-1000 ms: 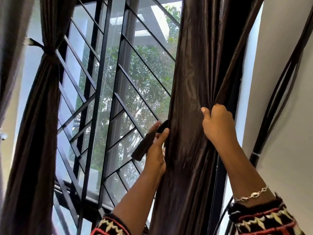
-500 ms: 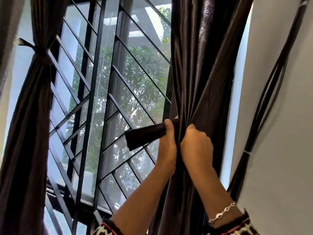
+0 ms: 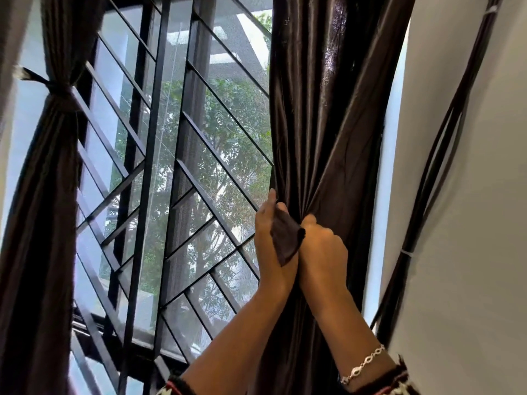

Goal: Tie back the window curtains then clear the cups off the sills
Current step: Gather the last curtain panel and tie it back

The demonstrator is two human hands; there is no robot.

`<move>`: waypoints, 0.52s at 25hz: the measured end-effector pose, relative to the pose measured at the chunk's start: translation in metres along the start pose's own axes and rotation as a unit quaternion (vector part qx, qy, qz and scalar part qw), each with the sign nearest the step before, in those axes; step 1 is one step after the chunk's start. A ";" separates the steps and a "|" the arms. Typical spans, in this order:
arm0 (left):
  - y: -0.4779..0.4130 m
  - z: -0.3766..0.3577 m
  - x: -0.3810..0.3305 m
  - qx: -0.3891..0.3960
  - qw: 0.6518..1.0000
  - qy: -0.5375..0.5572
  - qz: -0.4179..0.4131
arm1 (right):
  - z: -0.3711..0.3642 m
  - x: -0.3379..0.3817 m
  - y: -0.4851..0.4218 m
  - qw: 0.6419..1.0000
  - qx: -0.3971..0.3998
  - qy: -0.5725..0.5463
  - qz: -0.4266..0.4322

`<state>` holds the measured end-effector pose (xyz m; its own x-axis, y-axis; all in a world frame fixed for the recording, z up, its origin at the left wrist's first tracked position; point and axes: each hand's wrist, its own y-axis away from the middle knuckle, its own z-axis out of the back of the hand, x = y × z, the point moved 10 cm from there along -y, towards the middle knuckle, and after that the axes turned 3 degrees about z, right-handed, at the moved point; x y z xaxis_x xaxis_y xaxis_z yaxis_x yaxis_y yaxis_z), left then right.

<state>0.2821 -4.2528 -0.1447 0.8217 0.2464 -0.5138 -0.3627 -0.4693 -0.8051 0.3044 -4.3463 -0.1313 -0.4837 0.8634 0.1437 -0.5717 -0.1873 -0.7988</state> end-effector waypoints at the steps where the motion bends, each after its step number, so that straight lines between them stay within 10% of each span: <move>1: -0.004 -0.004 0.008 0.007 1.000 -0.010 0.028 | -0.004 0.005 0.002 1.000 -0.014 0.008 0.025; 5: -0.010 -0.022 0.024 0.090 0.994 -0.002 0.065 | 0.004 0.004 0.018 0.978 -0.092 -0.176 0.059; 8: -0.012 -0.019 0.019 0.074 0.995 0.010 0.062 | -0.031 -0.017 0.026 0.906 0.020 -0.413 -0.085; 13: -0.018 -0.015 0.020 0.097 0.988 0.081 0.090 | -0.029 -0.018 0.019 0.902 0.001 -0.429 0.050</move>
<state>0.3119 -4.2523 -0.1365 0.7898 0.0281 -0.6127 -0.5740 -0.3181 -0.7545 0.3212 -4.3516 -0.1656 -0.8666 0.1622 0.4719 -0.4987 -0.2459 -0.8312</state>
